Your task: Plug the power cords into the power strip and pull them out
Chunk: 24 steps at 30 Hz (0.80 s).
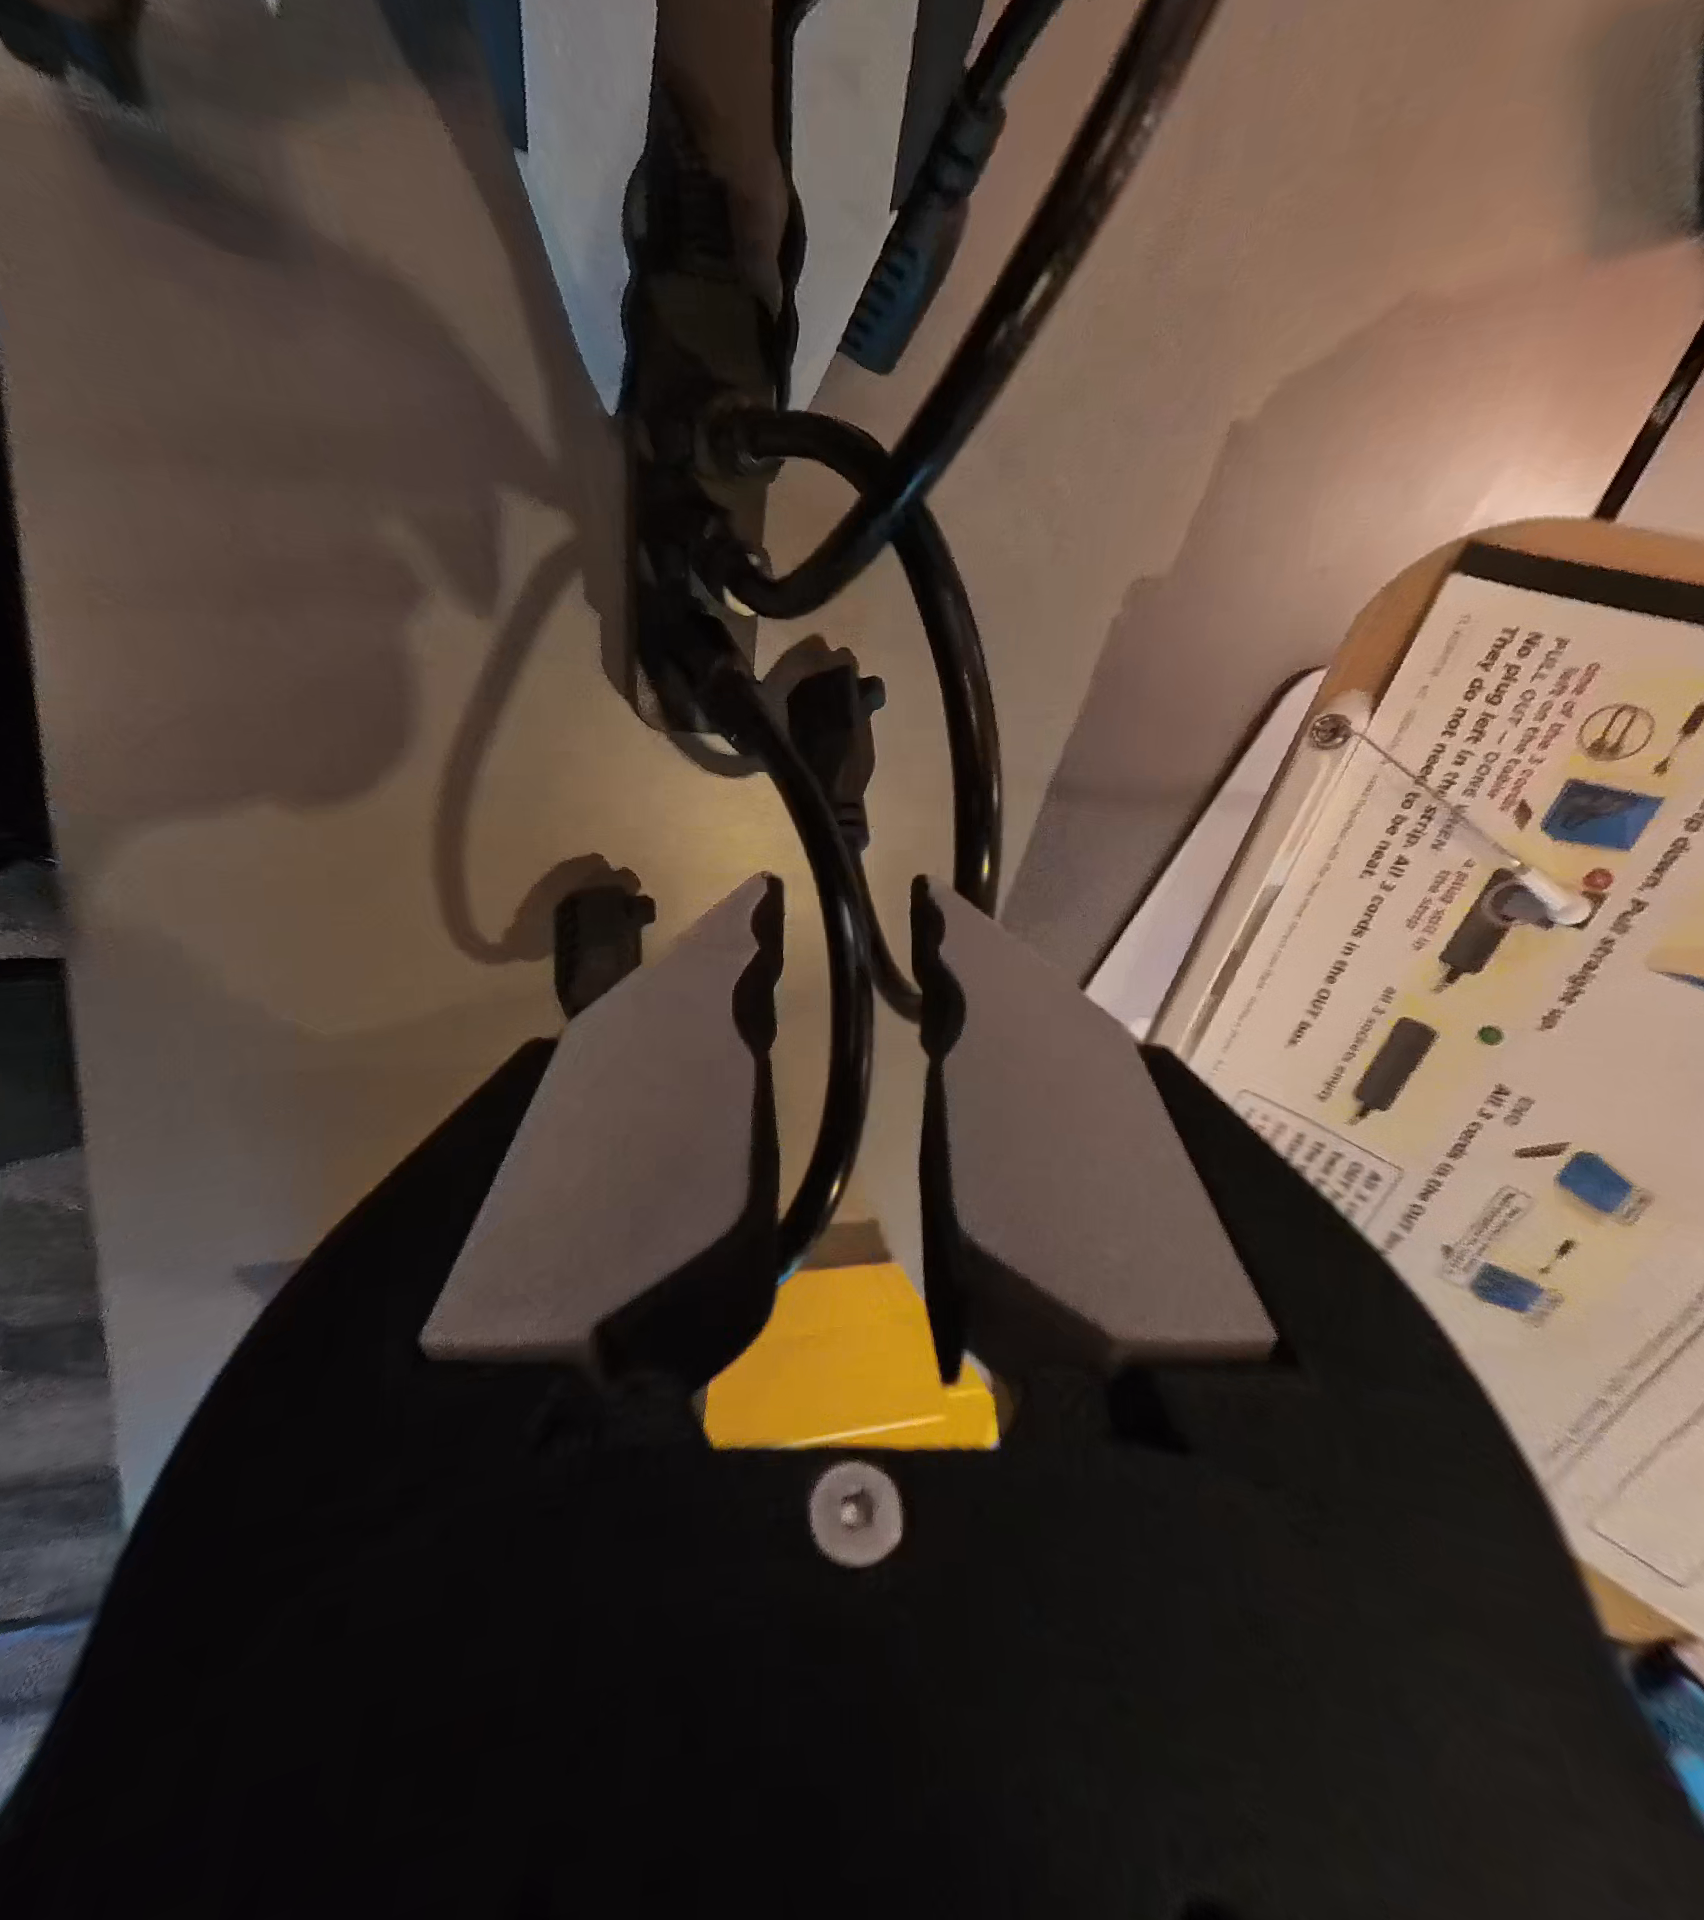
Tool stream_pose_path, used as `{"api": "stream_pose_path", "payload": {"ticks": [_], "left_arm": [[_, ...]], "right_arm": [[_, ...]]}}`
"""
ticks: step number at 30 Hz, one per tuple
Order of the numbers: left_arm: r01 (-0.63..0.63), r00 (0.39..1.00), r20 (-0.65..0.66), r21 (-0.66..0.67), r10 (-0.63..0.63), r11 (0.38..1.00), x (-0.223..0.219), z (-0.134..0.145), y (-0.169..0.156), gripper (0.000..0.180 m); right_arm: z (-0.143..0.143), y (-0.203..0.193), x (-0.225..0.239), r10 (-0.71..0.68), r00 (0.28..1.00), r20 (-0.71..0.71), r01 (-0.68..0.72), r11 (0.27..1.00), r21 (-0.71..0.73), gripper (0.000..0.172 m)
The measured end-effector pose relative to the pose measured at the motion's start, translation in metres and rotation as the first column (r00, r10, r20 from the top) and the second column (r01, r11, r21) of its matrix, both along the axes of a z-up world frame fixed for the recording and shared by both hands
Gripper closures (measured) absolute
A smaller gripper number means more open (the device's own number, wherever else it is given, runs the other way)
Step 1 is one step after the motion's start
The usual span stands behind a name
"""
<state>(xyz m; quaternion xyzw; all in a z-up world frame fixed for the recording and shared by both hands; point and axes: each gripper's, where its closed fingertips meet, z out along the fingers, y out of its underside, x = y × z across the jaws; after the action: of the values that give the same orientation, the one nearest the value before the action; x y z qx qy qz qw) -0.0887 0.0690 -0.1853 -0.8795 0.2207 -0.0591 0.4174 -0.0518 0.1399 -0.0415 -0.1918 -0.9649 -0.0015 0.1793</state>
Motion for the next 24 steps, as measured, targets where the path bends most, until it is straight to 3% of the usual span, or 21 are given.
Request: {"api": "stream_pose_path", "payload": {"ticks": [7, 16, 24], "left_arm": [[-0.005, 1.0, -0.006, -0.001, 0.005, 1.0, 0.0, -0.001, 0.001, 0.139], [-0.009, 1.0, -0.022, -0.003, 0.009, 1.0, 0.001, -0.003, 0.002, 0.139], [-0.017, 1.0, -0.015, -0.011, 0.017, 1.0, 0.003, -0.004, 0.001, 0.138]], "right_arm": [[-0.028, 0.003, -0.001, -0.056, 0.994, 0.095, 0.065, 0.994, -0.089, 0.164], [-0.029, -0.007, -0.003, -0.123, 0.973, 0.194, 0.156, 0.974, -0.163, 0.166], [-0.032, -0.015, 0.0, -0.117, 0.972, 0.202, 0.108, 0.993, 0.057, 0.166]]}}
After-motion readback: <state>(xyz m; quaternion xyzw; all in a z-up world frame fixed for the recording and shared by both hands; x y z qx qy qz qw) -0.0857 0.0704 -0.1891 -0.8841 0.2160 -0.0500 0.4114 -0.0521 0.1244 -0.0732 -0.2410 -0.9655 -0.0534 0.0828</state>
